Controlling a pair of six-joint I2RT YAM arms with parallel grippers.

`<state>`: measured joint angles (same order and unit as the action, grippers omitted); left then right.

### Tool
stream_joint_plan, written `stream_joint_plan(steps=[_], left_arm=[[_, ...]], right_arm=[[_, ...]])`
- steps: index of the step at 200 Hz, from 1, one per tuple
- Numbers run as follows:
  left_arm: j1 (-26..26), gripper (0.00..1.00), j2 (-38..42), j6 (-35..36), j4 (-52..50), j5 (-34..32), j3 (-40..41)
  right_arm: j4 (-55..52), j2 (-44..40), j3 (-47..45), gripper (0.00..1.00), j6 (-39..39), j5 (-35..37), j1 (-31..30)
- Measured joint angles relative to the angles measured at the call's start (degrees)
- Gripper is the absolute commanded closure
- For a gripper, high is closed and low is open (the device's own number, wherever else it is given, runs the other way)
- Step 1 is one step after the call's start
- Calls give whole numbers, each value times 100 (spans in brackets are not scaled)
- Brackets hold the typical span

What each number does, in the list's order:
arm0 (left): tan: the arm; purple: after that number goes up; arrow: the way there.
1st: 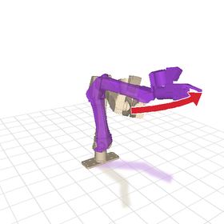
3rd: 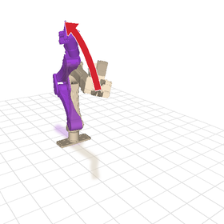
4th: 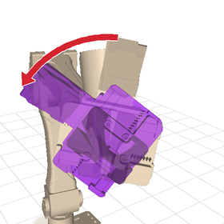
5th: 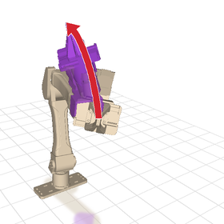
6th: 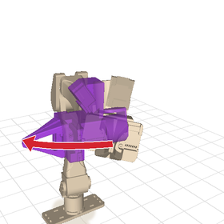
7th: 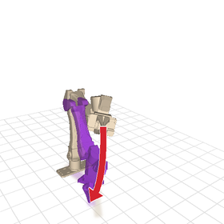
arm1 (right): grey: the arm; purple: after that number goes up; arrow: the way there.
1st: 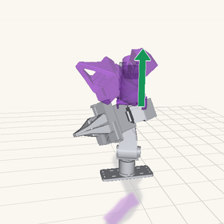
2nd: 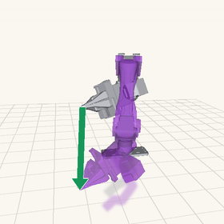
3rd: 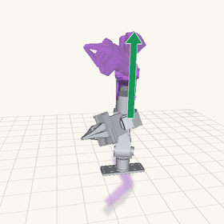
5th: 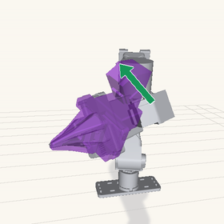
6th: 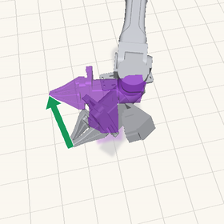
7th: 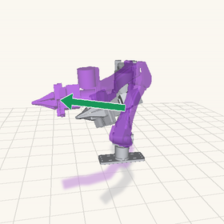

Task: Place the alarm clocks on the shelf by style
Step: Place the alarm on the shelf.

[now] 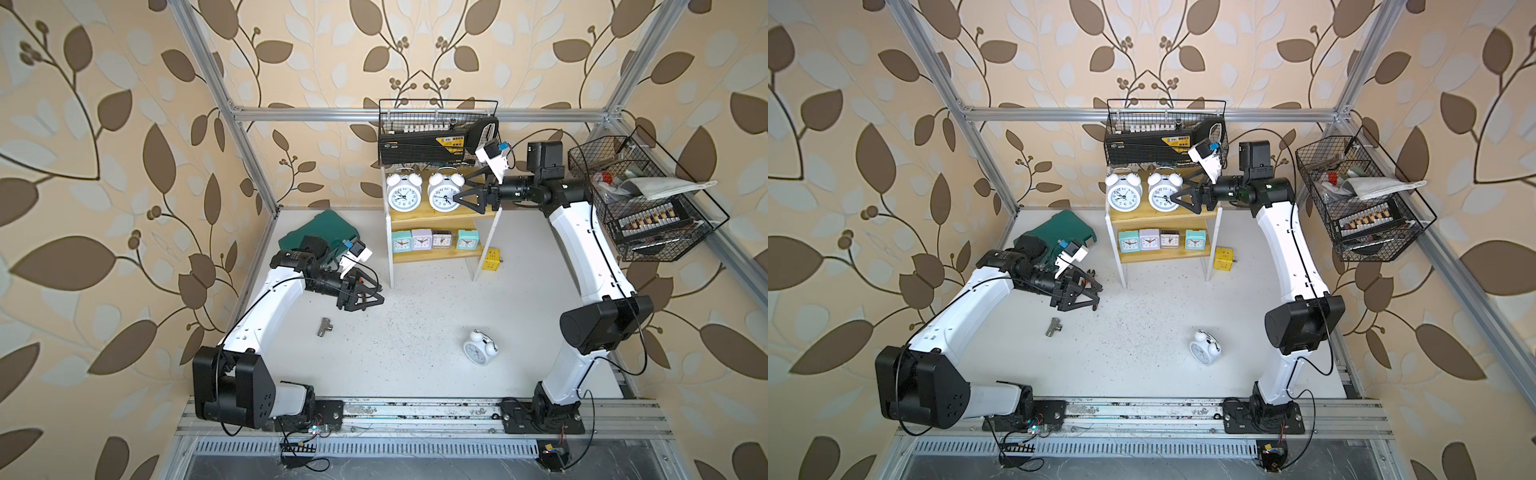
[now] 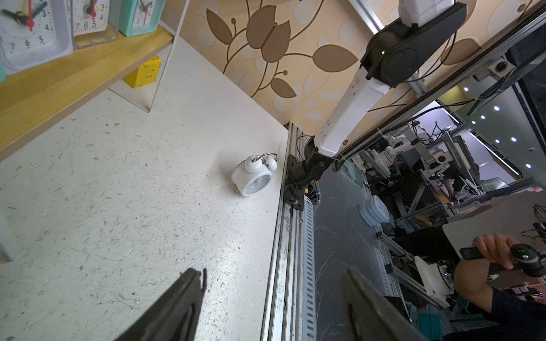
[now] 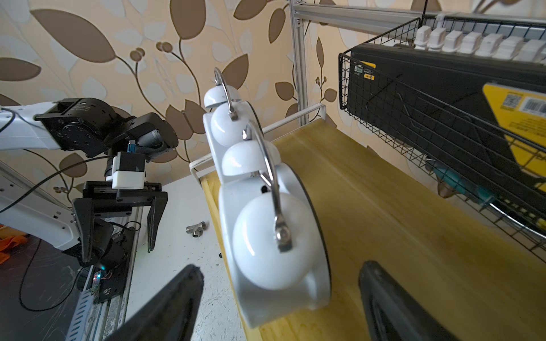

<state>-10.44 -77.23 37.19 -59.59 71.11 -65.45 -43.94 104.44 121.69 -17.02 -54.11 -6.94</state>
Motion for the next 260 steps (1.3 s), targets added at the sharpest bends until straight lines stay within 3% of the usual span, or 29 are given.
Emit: stream_joint_plan(steps=[79, 204, 260], left_arm=[[0, 24, 0, 9, -2, 7, 0], [0, 23, 0, 26, -7, 92, 0], [0, 23, 0, 28, -7, 92, 0]], right_arm=[[4, -501, -614, 23, 256, 610, 0], [369, -634, -1189, 54, 555, 525, -221], [402, -503, -1187, 56, 544, 612, -334]])
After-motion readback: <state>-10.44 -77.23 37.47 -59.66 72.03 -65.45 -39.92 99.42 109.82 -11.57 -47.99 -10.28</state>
